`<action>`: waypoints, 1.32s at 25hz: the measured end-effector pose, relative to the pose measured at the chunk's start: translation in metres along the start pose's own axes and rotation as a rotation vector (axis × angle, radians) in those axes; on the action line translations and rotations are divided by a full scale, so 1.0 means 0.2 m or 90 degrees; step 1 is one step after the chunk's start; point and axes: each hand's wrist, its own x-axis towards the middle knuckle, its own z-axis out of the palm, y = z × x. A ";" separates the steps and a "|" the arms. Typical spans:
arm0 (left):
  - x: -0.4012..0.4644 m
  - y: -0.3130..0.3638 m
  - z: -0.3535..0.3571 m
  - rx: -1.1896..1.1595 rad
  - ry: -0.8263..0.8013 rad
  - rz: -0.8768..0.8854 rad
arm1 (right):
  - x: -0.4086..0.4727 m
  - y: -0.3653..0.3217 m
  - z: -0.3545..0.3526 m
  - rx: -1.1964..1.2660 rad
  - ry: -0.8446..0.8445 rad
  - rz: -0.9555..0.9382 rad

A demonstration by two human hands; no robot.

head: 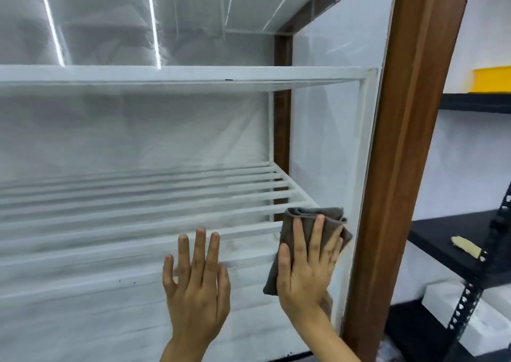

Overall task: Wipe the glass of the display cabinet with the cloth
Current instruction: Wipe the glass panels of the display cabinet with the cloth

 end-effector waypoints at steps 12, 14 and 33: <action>-0.14 -0.52 -0.28 0.013 -0.050 -0.259 | -0.03 -0.26 0.07 -0.016 0.024 -0.006; -0.16 -0.55 -0.30 0.005 -0.069 -0.239 | -0.06 -0.56 0.16 0.030 0.016 -0.079; -0.25 -1.15 -0.55 -0.024 0.006 -0.177 | -0.77 -0.95 0.35 -0.031 -0.137 -0.440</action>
